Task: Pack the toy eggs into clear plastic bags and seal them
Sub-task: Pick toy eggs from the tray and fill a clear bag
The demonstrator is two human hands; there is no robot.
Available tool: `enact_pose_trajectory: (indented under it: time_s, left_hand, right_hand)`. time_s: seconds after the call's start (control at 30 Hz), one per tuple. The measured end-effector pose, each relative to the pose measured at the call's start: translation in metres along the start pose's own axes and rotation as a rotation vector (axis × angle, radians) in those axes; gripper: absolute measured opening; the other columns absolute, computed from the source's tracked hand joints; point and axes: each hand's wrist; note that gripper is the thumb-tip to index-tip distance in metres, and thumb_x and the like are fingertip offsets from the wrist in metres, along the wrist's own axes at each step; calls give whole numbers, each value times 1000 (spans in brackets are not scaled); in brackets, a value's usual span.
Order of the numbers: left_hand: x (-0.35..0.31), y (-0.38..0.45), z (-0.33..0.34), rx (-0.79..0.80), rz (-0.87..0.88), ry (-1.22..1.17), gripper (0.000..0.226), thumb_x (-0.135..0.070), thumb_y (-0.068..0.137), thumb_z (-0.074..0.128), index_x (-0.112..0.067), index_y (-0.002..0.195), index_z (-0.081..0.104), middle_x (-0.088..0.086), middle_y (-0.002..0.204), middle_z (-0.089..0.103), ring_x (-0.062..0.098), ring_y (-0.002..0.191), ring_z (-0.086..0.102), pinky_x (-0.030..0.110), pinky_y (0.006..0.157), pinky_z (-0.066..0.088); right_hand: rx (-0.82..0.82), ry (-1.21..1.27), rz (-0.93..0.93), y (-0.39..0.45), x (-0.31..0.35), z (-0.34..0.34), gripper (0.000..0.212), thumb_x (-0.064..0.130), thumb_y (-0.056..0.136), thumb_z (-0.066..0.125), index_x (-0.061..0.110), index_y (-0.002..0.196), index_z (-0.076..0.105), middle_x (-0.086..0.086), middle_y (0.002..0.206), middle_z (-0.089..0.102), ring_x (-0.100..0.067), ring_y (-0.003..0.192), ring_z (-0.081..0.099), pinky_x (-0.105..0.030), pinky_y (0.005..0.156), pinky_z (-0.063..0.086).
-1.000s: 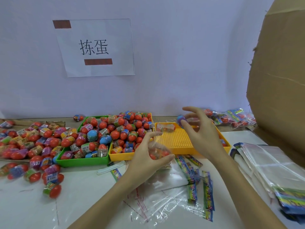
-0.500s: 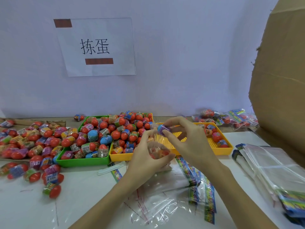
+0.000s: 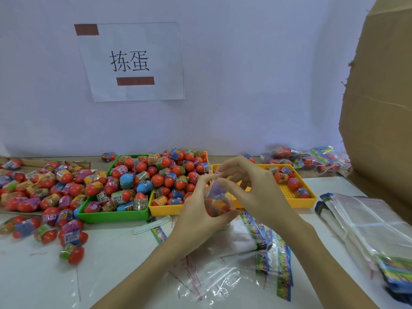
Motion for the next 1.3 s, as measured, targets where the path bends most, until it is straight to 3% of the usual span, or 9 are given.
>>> enact_pose_trajectory:
  time_s: [0.1, 0.2, 0.43, 0.6, 0.73, 0.93, 1.03, 1.17, 1.3]
  left_hand:
    - [-1, 0, 1, 16, 1, 10, 67, -33, 83, 91, -35, 136, 49, -10, 109, 76, 14, 96, 77, 34, 87, 64]
    - [-2, 0, 1, 22, -24, 9, 63, -39, 82, 88, -40, 133, 50, -14, 111, 76, 9, 99, 77, 32, 88, 63]
    - [-1, 2, -4, 12, -9, -15, 48, -18, 91, 82, -26, 130, 55, -4, 105, 74, 16, 98, 75, 24, 82, 58]
    - [-4, 4, -7, 27, -37, -47, 45, -18, 93, 78, -24, 131, 56, -3, 100, 74, 20, 87, 77, 35, 77, 64]
    - [-9, 3, -8, 46, -67, -50, 29, -16, 102, 72, -21, 127, 59, -6, 88, 74, 10, 70, 74, 21, 63, 58]
    - [-18, 4, -10, 38, -145, -102, 21, -19, 105, 66, -19, 126, 63, 14, 99, 76, 42, 87, 75, 52, 76, 64]
    - [-18, 3, -12, 40, -187, -115, 20, -17, 104, 68, -19, 123, 65, 13, 97, 79, 39, 87, 77, 49, 76, 65]
    - [-18, 4, -13, 36, -223, -171, 28, -21, 102, 70, -18, 128, 61, 9, 101, 81, 17, 79, 78, 27, 64, 62]
    - [-18, 4, -12, 36, -223, -131, 31, -26, 101, 71, -22, 129, 60, 2, 103, 82, 19, 86, 79, 26, 69, 62]
  right_hand:
    - [84, 0, 3, -2, 2, -1, 20, 32, 106, 61, 24, 98, 77, 9, 87, 76, -14, 82, 73, -39, 68, 57]
    - [156, 6, -5, -3, 4, -3, 33, 40, 108, 55, 28, 93, 82, 15, 89, 78, -8, 81, 72, -30, 66, 55]
    - [231, -84, -57, -4, 3, -4, 9, 29, 95, 77, 38, 93, 79, 17, 97, 70, -14, 97, 63, -23, 72, 46]
    - [174, -167, -67, -4, 2, -7, 4, 31, 95, 76, 33, 96, 79, 27, 92, 68, -7, 94, 55, -12, 76, 37]
    - [91, -160, -90, -4, 3, -3, 6, 26, 93, 78, 21, 90, 78, 33, 84, 63, 4, 84, 54, -5, 78, 36]
    - [-44, -140, -109, 0, 3, -2, 24, 39, 95, 70, 18, 86, 79, 13, 86, 70, -10, 89, 56, -17, 73, 39]
    - [-127, -135, -78, 1, -6, -6, 28, 39, 102, 61, 21, 85, 74, 14, 83, 69, -10, 85, 59, -22, 69, 42]
    - [-270, -258, 10, 4, -29, -14, 19, 26, 107, 59, 19, 96, 73, 8, 92, 69, -10, 89, 60, -25, 76, 46]
    - [-168, -601, 313, 2, -64, -24, 26, 25, 107, 56, 12, 122, 73, -10, 140, 60, -30, 133, 48, -41, 108, 39]
Point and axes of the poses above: each hand's wrist, its own y-axis towards the middle knuckle, its own z-axis out of the palm, x = y × z
